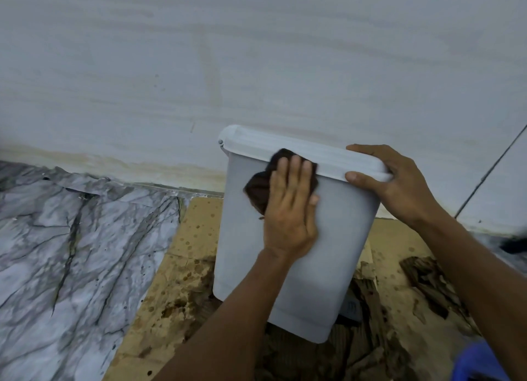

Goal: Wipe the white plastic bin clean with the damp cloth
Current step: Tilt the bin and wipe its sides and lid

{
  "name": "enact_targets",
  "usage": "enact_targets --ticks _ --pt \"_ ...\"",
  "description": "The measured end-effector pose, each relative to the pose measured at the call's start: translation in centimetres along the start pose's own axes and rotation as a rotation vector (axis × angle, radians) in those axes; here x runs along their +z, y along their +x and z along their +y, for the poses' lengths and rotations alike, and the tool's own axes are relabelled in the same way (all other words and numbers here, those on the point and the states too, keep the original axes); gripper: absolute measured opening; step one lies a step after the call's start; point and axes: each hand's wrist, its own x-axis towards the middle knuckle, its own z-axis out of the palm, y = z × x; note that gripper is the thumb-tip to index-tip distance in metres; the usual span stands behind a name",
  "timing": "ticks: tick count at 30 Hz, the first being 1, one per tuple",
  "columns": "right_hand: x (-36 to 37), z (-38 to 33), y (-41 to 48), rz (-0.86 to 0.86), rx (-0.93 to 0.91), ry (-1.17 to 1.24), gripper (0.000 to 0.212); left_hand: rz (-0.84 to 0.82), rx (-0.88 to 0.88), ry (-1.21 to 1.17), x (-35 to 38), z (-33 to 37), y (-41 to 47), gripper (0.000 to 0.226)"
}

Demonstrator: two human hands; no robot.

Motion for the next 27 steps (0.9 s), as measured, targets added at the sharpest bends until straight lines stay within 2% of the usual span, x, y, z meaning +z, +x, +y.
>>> enact_targets --ticks 4,6,8,12,13,15,17,22,24,27 --pt "-0.2 0.0 -0.2 -0.030 -0.036 0.029 0.033 -0.136 0.255 0.000 0.9 2.1 0.0 0.048" --pt "-0.2 -0.1 -0.1 -0.035 -0.034 0.036 0.031 -0.162 0.279 0.026 0.7 1.8 0.0 0.049" --pt "-0.1 -0.1 0.0 -0.032 -0.019 0.044 0.029 -0.117 0.127 0.071 0.0 0.6 -0.6 0.052" --pt "-0.1 -0.2 0.1 -0.028 0.014 0.035 0.030 0.120 -0.479 0.126 -1.5 -1.7 -2.7 0.062" --pt "0.0 -0.2 0.1 -0.025 0.016 0.028 0.030 0.148 -0.555 0.122 -1.5 -1.8 -2.8 0.063" --pt "0.0 -0.2 0.2 -0.012 0.025 0.026 0.030 0.131 -0.559 0.122 -0.9 -1.1 -2.5 0.064" --pt "0.0 -0.1 0.2 -0.002 0.031 0.035 0.030 0.044 -0.408 0.113 0.3 0.7 -2.2 0.062" --pt "-0.2 0.3 0.1 -0.001 0.017 0.013 0.037 -0.260 0.131 0.134 2.1 4.0 -5.2 0.055" --pt "-0.4 0.4 0.1 0.003 0.029 0.019 0.038 -0.398 0.324 0.179 1.3 3.3 -8.0 0.058" --pt "-0.3 0.3 0.2 0.001 0.048 0.041 0.038 -0.684 0.709 0.284 -0.9 1.0 -13.8 0.070"
